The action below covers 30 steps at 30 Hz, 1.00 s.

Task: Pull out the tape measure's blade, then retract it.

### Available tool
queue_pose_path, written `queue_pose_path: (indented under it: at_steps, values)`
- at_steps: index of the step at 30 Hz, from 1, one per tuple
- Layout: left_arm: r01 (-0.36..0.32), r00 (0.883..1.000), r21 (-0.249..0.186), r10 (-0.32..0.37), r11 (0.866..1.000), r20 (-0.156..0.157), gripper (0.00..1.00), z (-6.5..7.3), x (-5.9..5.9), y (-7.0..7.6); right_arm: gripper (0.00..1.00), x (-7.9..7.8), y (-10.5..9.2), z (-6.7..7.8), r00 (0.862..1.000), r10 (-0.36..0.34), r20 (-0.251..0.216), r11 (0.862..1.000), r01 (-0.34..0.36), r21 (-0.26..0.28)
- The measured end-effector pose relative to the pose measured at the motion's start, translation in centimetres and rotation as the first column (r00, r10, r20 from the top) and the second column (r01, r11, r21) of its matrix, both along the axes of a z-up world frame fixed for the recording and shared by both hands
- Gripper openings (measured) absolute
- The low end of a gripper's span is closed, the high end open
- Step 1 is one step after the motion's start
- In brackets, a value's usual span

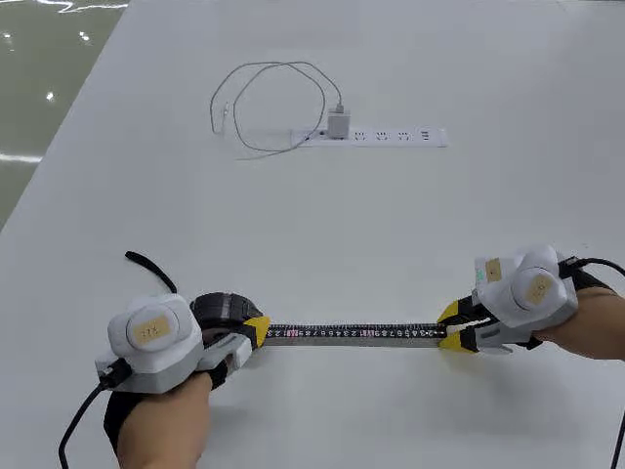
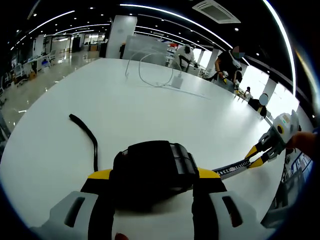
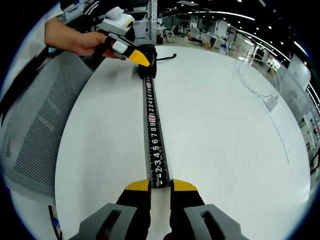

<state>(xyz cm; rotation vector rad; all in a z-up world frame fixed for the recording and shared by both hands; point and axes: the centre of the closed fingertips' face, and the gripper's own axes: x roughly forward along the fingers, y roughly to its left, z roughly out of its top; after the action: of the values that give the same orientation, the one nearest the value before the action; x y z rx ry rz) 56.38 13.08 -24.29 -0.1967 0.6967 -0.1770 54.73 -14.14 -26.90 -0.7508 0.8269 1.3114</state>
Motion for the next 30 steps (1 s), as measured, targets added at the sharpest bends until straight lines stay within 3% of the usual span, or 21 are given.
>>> queue_pose_path:
  at_steps: [6, 30]
  values:
    - [0.001, 1.0, -0.002, -0.001, 1.0, -0.003, 0.58, 0.0, 0.0, 0.0, 0.09, 0.0, 0.1, 0.0, 1.0, 0.009, 0.015, 1.0, -0.009, -0.005]
    - [0.009, 1.0, -0.018, -0.009, 1.0, -0.016, 0.58, 0.0, 0.0, 0.1, 0.09, 0.2, 2.3, 0.4, 1.0, 0.011, -0.004, 1.0, -0.011, 0.028]
